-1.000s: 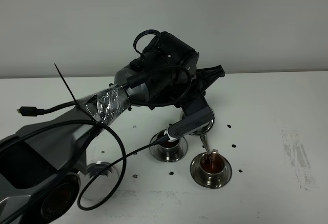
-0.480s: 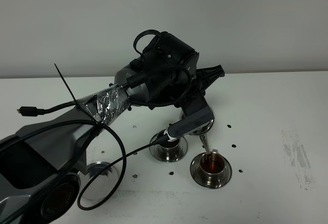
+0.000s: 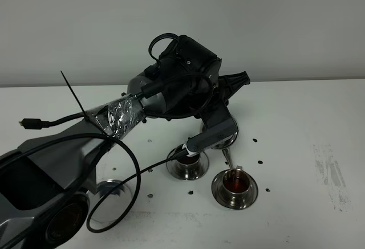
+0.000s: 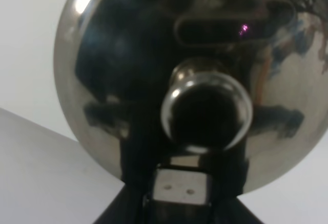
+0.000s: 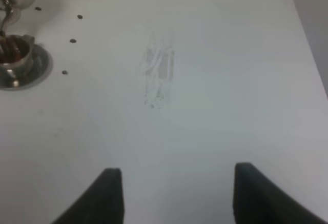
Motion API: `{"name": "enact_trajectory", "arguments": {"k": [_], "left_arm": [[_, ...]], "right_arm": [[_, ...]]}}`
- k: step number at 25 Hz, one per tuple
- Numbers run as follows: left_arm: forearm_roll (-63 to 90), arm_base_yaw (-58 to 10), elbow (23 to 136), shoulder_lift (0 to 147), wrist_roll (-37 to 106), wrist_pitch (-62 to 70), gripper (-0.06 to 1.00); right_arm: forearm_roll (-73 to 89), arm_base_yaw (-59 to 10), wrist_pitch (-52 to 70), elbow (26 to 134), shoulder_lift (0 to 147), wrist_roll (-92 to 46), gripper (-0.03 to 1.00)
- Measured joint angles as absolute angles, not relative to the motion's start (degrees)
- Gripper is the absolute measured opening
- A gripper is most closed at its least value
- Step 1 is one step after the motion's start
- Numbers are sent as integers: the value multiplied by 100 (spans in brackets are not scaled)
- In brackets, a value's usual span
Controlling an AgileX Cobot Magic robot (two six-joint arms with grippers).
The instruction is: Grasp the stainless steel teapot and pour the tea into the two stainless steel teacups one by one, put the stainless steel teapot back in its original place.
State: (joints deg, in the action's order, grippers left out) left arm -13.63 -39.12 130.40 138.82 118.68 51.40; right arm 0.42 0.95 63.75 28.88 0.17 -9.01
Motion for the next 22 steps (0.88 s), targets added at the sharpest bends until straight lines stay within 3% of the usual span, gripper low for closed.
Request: {"name": "enact_trajectory", "arguments": {"k": [22], "left_arm": [[-1533,-3961,13040,13882,11868,5072,26]], "right_arm": [[0,95,6375,2888,17,-901,49]]}}
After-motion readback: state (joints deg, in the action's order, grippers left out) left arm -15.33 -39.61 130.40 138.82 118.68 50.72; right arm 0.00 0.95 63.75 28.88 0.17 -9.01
